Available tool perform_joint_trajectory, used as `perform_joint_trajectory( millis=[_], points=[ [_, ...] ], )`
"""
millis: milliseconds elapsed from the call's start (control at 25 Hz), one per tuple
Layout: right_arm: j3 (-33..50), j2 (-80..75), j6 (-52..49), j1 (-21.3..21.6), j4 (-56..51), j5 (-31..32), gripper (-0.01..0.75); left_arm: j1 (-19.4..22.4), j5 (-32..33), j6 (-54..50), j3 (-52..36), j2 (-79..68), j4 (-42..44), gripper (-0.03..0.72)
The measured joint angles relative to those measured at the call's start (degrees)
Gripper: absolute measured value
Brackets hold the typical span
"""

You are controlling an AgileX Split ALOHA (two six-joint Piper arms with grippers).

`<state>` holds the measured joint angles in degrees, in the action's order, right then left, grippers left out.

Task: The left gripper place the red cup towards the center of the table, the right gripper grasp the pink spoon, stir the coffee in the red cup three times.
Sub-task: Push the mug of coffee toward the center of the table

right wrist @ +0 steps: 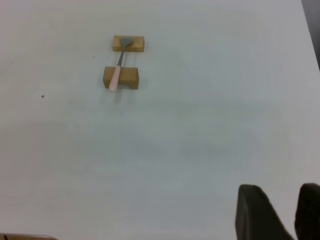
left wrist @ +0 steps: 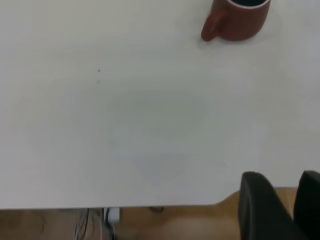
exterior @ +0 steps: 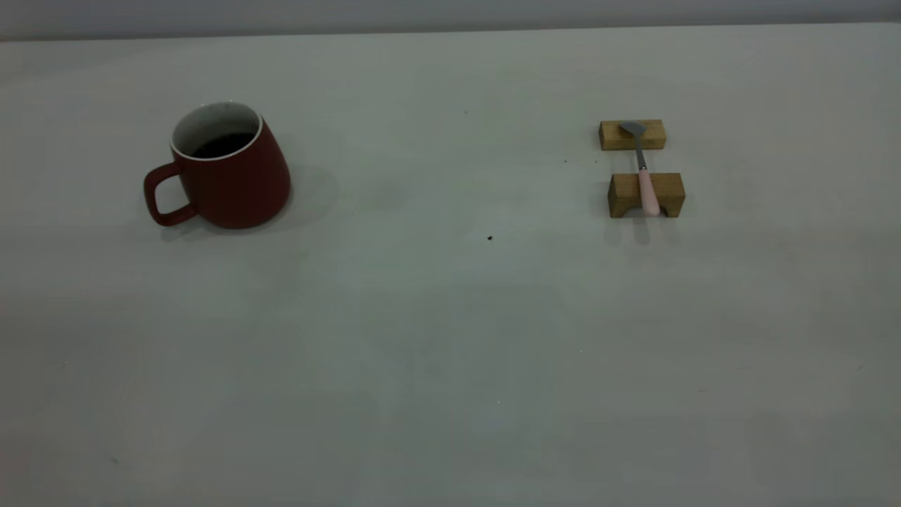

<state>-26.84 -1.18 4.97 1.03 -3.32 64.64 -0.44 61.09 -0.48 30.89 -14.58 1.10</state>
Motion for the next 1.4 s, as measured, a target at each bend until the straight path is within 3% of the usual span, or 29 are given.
perform_joint_trajectory(
  millis=[200, 480, 600, 800, 1160, 1400],
  points=[
    [0.0, 0.0, 0.0, 0.0, 0.0, 0.0, 0.237, 0.0, -8.57, 2.97, 5.04, -22.1, -1.1, 0.304],
    [0.0, 0.0, 0.0, 0.0, 0.0, 0.0, 0.237, 0.0, -21.15, 16.04, 14.35, -53.64, -2.0, 0.608],
    [0.0, 0.0, 0.0, 0.0, 0.0, 0.0, 0.237, -0.06, -23.82, 19.7, 19.17, -64.69, -2.11, 0.676],
    [0.0, 0.0, 0.0, 0.0, 0.0, 0.0, 0.237, -0.18, -27.76, 26.99, 26.73, -78.59, -2.18, 0.672],
    [0.0, 0.0, 0.0, 0.0, 0.0, 0.0, 0.237, -0.72, -25.67, 51.82, 39.39, -96.05, -1.97, 0.654],
    [0.0, 0.0, 0.0, 0.0, 0.0, 0.0, 0.237, -0.73, -26.85, 54.81, 42.72, -103.71, -5.55, 0.637]
  ],
)
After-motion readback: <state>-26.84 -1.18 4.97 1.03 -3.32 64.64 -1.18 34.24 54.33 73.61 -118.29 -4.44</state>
